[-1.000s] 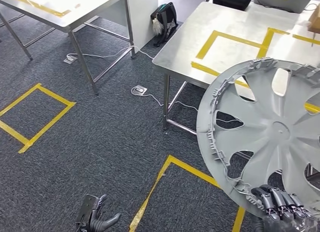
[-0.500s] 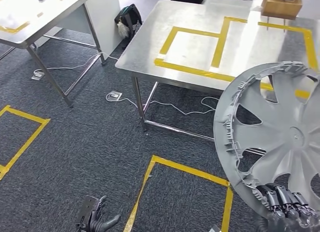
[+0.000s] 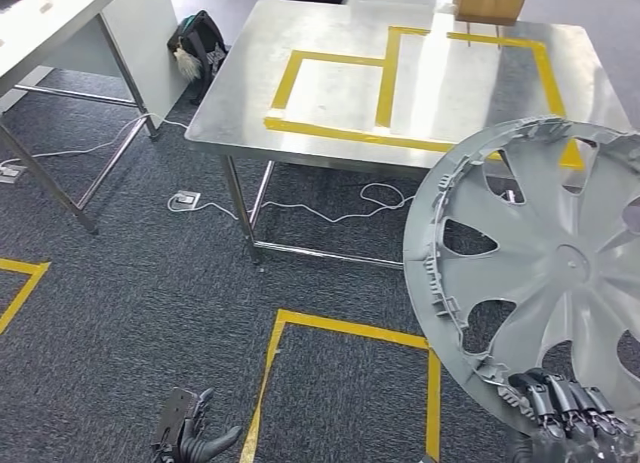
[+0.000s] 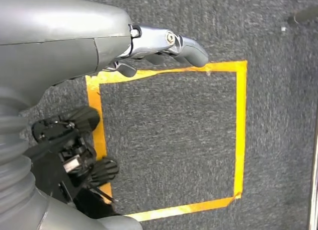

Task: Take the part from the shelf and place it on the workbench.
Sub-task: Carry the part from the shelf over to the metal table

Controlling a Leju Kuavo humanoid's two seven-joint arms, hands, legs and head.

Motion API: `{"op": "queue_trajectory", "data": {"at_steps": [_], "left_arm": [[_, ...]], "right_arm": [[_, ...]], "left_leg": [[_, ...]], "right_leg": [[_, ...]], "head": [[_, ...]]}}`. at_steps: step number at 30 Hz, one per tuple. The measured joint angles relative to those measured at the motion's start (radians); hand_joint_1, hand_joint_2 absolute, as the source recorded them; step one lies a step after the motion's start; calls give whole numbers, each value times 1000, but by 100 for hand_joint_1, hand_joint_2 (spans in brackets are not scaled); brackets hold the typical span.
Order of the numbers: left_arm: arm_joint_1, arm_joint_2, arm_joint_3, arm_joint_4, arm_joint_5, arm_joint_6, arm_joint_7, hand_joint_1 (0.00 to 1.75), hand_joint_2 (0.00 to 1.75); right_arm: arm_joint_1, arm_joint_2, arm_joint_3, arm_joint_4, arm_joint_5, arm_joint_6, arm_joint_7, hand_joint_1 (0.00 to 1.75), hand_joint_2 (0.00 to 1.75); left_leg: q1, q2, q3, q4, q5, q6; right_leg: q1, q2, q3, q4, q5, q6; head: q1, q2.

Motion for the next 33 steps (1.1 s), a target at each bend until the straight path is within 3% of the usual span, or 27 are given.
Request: {"op": "queue_trajectory", "data": {"at_steps": [2,5,7,8,10,11,12,13,14,15,16,17,20,22,24,25,26,28,29,30,31,33], "left_arm": [[-1,1,0,0,0,0,0,0,175],[-6,3,0,0,-1,-2,-2,0,175],[-9,3,0,0,-1,-2,-4,0,175],[-10,3,0,0,-1,-2,-4,0,175],[-6,4,0,0,-1,-2,-4,0,175],[-2,4,0,0,-1,-2,-4,0,175],[1,4,0,0,-1,-2,-4,0,175],[3,4,0,0,-1,-2,-4,0,175],[4,4,0,0,-1,-2,-4,0,175],[4,5,0,0,-1,-2,-4,0,175],[4,6,0,1,-1,-2,-4,0,175],[3,6,0,1,-1,-2,-4,0,175],[0,7,0,2,-1,-2,-5,0,175],[2,8,0,2,-1,-2,-6,0,175],[7,7,0,2,0,-2,-6,0,175],[11,7,0,3,0,-2,-6,0,175],[15,7,0,4,0,-2,-6,0,175],[22,6,0,6,0,-2,-6,0,175],[23,6,0,6,0,-2,-6,0,175],[23,6,0,6,0,-2,-6,0,175],[24,7,0,7,0,-2,-6,0,175],[26,8,0,9,0,-2,-4,0,175]], "right_arm": [[-1,0,1,1,0,0,0,175,175],[1,-2,2,4,0,0,0,175,175],[3,-2,4,6,0,0,0,175,175],[2,-2,5,7,-1,0,0,175,175],[1,-3,6,9,-1,0,-1,175,175],[1,-3,6,10,-1,0,-3,175,175],[2,-3,6,12,0,0,-4,175,175],[3,-3,7,13,0,0,-7,175,175],[3,-3,7,15,0,0,-10,175,175],[4,-3,7,16,0,0,-13,175,175],[3,-3,7,17,0,0,-16,175,175],[3,-3,7,17,0,0,-18,175,175],[5,-4,8,18,0,0,-21,175,175],[4,-5,8,18,0,0,-21,175,175],[2,-6,8,19,0,0,-21,175,175],[1,-7,8,20,0,0,-21,175,175],[2,-7,8,20,0,0,-21,175,175],[3,-7,8,22,0,0,-21,175,175],[3,-8,8,23,0,0,-21,175,175],[4,-8,8,23,0,0,-21,175,175],[5,-9,8,25,0,0,-21,175,175],[6,-10,8,30,1,0,-22,175,175]], "left_leg": [[-4,10,6,1,-10,-13],[-6,22,18,-5,-19,-32],[-2,1,14,19,-36,-44],[-1,-18,-7,64,-57,-49],[-1,-47,-90,206,-106,-51],[-1,-52,-133,269,-120,-49],[-1,-55,-163,301,-112,-47],[-2,-58,-173,291,-80,-43],[-4,-59,-166,244,-29,-37],[-7,-61,-146,178,26,-30],[-11,-62,-125,121,60,-22],[-15,-63,-103,72,71,-15],[-19,-64,-63,12,36,1],[-13,-66,-34,-12,26,8],[-7,-67,2,-32,11,11],[-6,-67,23,-38,-1,12],[-5,-67,45,-44,-15,13],[-1,-70,96,-55,-47,11],[2,-72,122,-59,-64,9],[4,-74,146,-61,-82,5],[5,-76,170,-58,-104,0],[1,-75,205,-60,-144,-12]], "right_leg": [[1,-23,64,-104,27,-9],[6,-11,76,-121,22,-35],[3,0,87,-125,15,-51],[1,5,98,-126,10,-58],[2,17,109,-127,-3,-67],[3,25,117,-127,-10,-69],[4,34,126,-127,-18,-70],[5,41,139,-127,-28,-69],[6,47,156,-127,-39,-67],[6,52,169,-128,-52,-65],[7,55,182,-130,-65,-61],[7,58,191,-133,-75,-56],[5,60,216,-148,-74,-36],[7,49,199,-98,-48,-27],[8,37,125,21,-48,-23],[8,34,80,81,-75,-21],[8,34,41,121,-120,-20],[8,34,-15,126,-213,-15],[7,33,-33,96,-223,-12],[6,30,-47,50,-186,-8],[4,21,-62,-8,-90,-5],[3,5,-73,-74,79,-15]], "head": [[-2,0],[-8,0],[-11,0],[-14,0],[-19,0],[-19,0],[-19,0],[-19,0],[-19,0],[-20,0],[-19,0],[-20,0],[-23,0],[-20,0],[-16,0],[-14,0],[-13,0],[-12,0],[-12,0],[-12,0],[-8,0],[-6,0]]}}
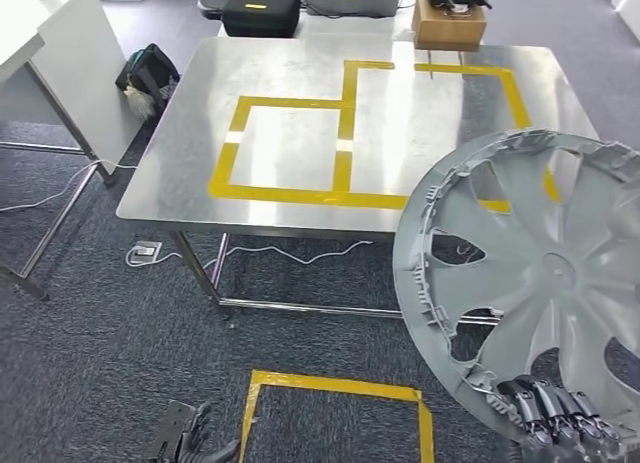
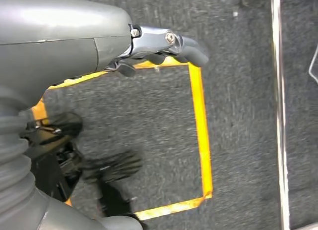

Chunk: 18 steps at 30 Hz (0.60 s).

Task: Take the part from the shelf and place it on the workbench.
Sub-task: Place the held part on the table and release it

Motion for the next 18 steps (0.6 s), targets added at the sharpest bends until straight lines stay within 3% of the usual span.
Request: {"op": "queue_trajectory", "data": {"at_steps": [1,3,5,6,7,8,10,11,12,15,16,18], "left_arm": [[-2,1,0,1,0,0,1,0,175],[-13,1,0,1,0,1,1,0,175],[-26,0,0,1,0,0,0,0,175],[-29,0,0,1,0,0,0,0,175],[-27,-1,0,2,0,0,0,0,175],[-25,0,0,2,0,0,0,0,175],[-20,0,0,2,0,0,0,0,175],[-19,0,0,2,0,0,0,0,175],[-17,0,0,2,0,0,0,0,175],[-6,3,0,4,1,1,1,0,175],[-3,4,0,5,1,2,3,0,175],[-5,3,0,5,1,5,5,0,175]], "right_arm": [[1,0,0,2,0,0,1,175,175],[4,-1,1,3,0,0,2,175,175],[4,-1,2,3,-1,0,3,175,175],[5,-1,3,3,-1,-1,3,175,175],[5,-1,4,3,-1,-1,3,175,175],[6,-1,5,4,-1,-1,3,175,175],[7,-1,6,5,-1,-1,3,175,175],[7,-1,6,5,-1,-1,3,175,175],[8,-1,6,5,-1,-1,3,175,175],[9,-1,6,8,-1,0,3,175,175],[9,-1,6,9,-1,0,1,175,175],[11,-1,6,11,-1,0,-10,175,175]], "left_leg": [[-2,1,14,-2,-12,-6],[-1,3,16,19,0,-18],[0,4,-42,135,38,-30],[0,4,-88,208,37,-35],[0,4,-134,267,12,-39],[0,4,-174,301,-36,-39],[-2,4,-236,305,-129,-31],[-5,4,-258,280,-139,-24],[-9,4,-275,238,-106,-15],[-28,2,-297,72,161,17],[-32,-1,-295,43,215,21],[-30,-6,-273,34,223,23]], "right_leg": [[0,-3,0,-10,41,-10],[0,5,19,-3,20,-27],[-4,8,54,-17,-2,-37],[-6,10,77,-28,-13,-41],[-7,13,101,-40,-25,-44],[-6,17,127,-52,-35,-46],[-5,26,180,-79,-56,-48],[-4,29,207,-92,-67,-48],[-2,32,234,-104,-78,-47],[7,40,294,-127,-119,-38],[9,43,312,-127,-131,-33],[14,45,324,-101,-137,-23]], "head": [[0,0],[-7,0],[-9,1],[-11,1],[-13,1],[-14,1],[-15,1],[-16,1],[-16,1],[-17,0],[-15,0],[-11,1]]}}
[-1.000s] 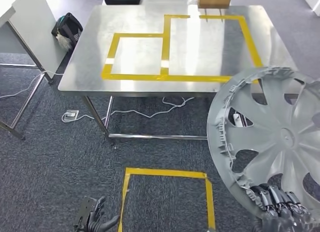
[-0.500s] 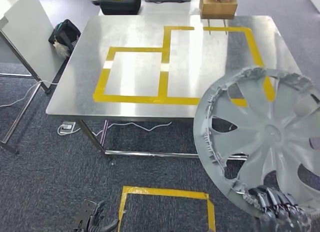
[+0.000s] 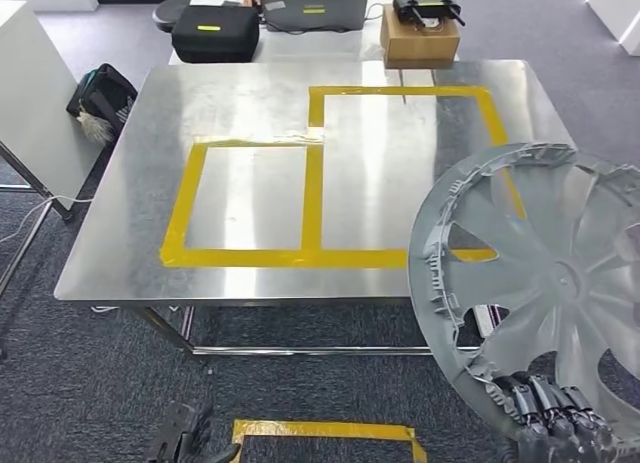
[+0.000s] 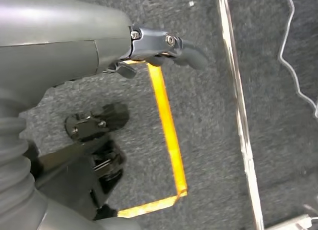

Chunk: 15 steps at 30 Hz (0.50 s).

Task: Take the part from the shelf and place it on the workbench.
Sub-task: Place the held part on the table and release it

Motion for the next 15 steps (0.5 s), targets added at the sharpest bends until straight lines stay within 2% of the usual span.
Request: {"op": "queue_trajectory", "data": {"at_steps": [1,3,4,5,6,7,8,9,10,11,12,13,14,15], "left_arm": [[-6,0,0,0,1,2,0,0,175],[-16,-1,0,0,3,5,2,0,175],[-19,-1,0,0,4,6,5,0,175],[-19,-1,0,0,4,8,8,0,175],[-18,-1,0,0,4,9,11,0,175],[-17,-1,0,0,4,11,13,0,175],[-17,-2,0,0,4,12,13,0,175],[-18,-2,0,0,4,14,14,0,175],[-18,-2,0,0,4,15,15,0,175],[-18,-2,1,0,5,17,16,0,175],[-18,-2,1,0,5,18,17,0,175],[-18,-2,1,0,6,19,19,0,175],[-19,-2,1,0,7,20,19,0,175],[-20,-1,1,0,7,21,20,0,175]], "right_arm": [[1,0,-1,0,0,0,-8,175,175],[1,0,-2,1,0,0,-25,175,175],[2,0,-3,2,0,0,-32,175,175],[2,1,-4,3,0,0,-38,175,175],[3,1,-6,4,0,0,-43,175,175],[4,2,-9,6,0,0,-48,175,175],[4,3,-11,8,0,0,-52,175,175],[5,4,-14,9,0,0,-56,175,175],[6,5,-16,10,0,0,-60,175,175],[7,7,-18,12,0,0,-65,175,175],[8,10,-20,14,1,0,-68,175,175],[9,13,-22,15,1,0,-72,175,175],[9,15,-24,17,1,0,-74,175,175],[10,17,-25,18,1,0,-76,175,175]], "left_leg": [[2,1,13,-1,-7,2],[6,2,37,-2,-21,8],[7,1,48,-3,-31,10],[8,-1,59,-3,-43,12],[9,-5,71,-3,-55,12],[10,-12,86,-3,-68,13],[11,-21,101,-3,-80,12],[11,-31,118,-3,-93,11],[12,-41,132,-3,-105,9],[12,-52,145,1,-119,6],[11,-62,151,2,-130,2],[11,-71,153,3,-138,-3],[11,-78,155,5,-143,-7],[12,-82,152,4,-144,-11]], "right_leg": [[0,-3,-12,40,11,6],[0,-11,-91,167,19,17],[-1,-15,-140,234,0,21],[-1,-16,-188,285,-40,23],[-1,-17,-228,313,-88,25],[-2,-17,-255,314,-127,26],[-2,-16,-269,291,-140,27],[-2,-14,-273,247,-118,27],[-5,-5,-271,188,-56,28],[-7,10,-268,129,24,27],[-8,21,-262,86,92,22],[-8,29,-260,62,142,15],[-6,27,-259,56,160,6],[-6,18,-254,58,158,-4]], "head": [[3,0],[7,0],[10,0],[10,0],[10,0],[11,0],[11,0],[11,0],[11,0],[12,0],[13,0],[12,0],[12,0],[11,0]]}}
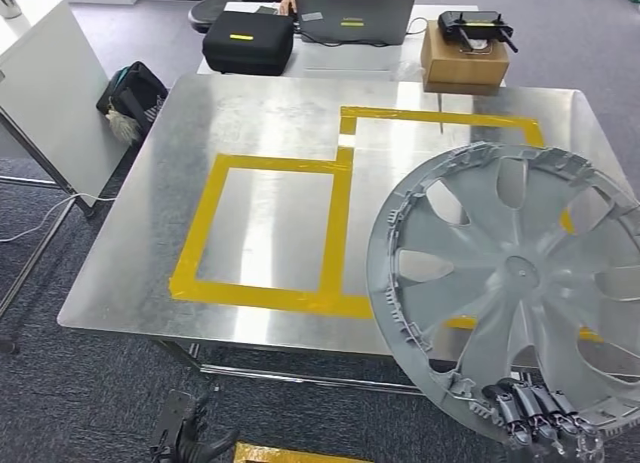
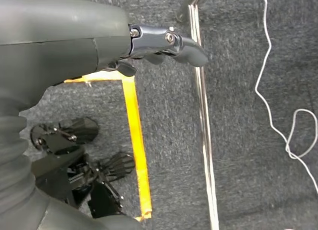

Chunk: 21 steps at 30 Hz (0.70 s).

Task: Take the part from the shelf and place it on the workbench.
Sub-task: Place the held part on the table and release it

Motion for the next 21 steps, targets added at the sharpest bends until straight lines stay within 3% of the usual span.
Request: {"op": "queue_trajectory", "data": {"at_steps": [2,3,5,7,8,10,12,14,16,18,20,21], "left_arm": [[-3,1,0,0,0,2,0,0,175],[-5,1,0,0,0,3,0,0,175],[-10,0,0,0,0,3,0,0,175],[-9,0,0,0,1,3,0,0,175],[-9,0,0,0,1,3,0,0,175],[-9,0,0,0,1,4,0,0,175],[-14,1,0,0,1,6,0,0,175],[-20,1,0,0,2,11,1,0,175],[-20,1,0,0,3,17,2,0,175],[-19,0,0,0,3,21,6,0,175],[-21,-2,1,0,4,23,8,0,175],[-21,-2,1,0,4,23,8,0,175]], "right_arm": [[1,4,-4,0,0,0,-1,175,175],[1,7,-5,0,0,0,-1,175,175],[1,11,-8,1,0,0,-1,175,175],[1,13,-12,3,0,0,-1,175,175],[1,14,-14,5,0,0,-1,175,175],[1,15,-17,7,0,0,0,175,175],[2,17,-19,8,0,0,4,175,175],[4,18,-20,8,0,0,8,175,175],[5,18,-21,10,0,0,14,175,175],[5,18,-22,12,0,0,19,175,175],[5,18,-21,13,0,0,30,175,175],[6,17,-19,16,0,0,40,175,175]], "left_leg": [[-2,19,-16,34,-1,-10],[-2,38,-42,80,-12,-17],[-1,75,-124,211,-57,-30],[3,85,-193,296,-92,-35],[3,86,-204,294,-82,-34],[1,100,-177,199,-7,-27],[-9,156,-132,74,61,-14],[-17,188,-117,19,80,-6],[-14,163,-117,12,89,0],[-7,140,-114,9,99,9],[-3,121,-113,9,103,15],[-3,112,-114,9,104,17]], "right_leg": [[-3,-16,9,-5,-3,-11],[-5,-25,15,-7,-6,-16],[-6,-44,24,-10,-16,-24],[-5,-62,32,-10,-26,-26],[-5,-71,37,-10,-31,-27],[-3,-89,51,-10,-39,-27],[2,-107,61,-8,-46,-23],[8,-127,66,-7,-54,-14],[10,-143,70,-6,-62,-3],[7,-109,58,34,-94,10],[4,-60,8,153,-159,19],[3,-51,-24,220,-188,21]], "head": [[-3,0],[-6,0],[-12,0],[-12,0],[-13,0],[-13,0],[-13,0],[-15,0],[-16,0],[-12,0],[-5,0],[-4,0]]}}
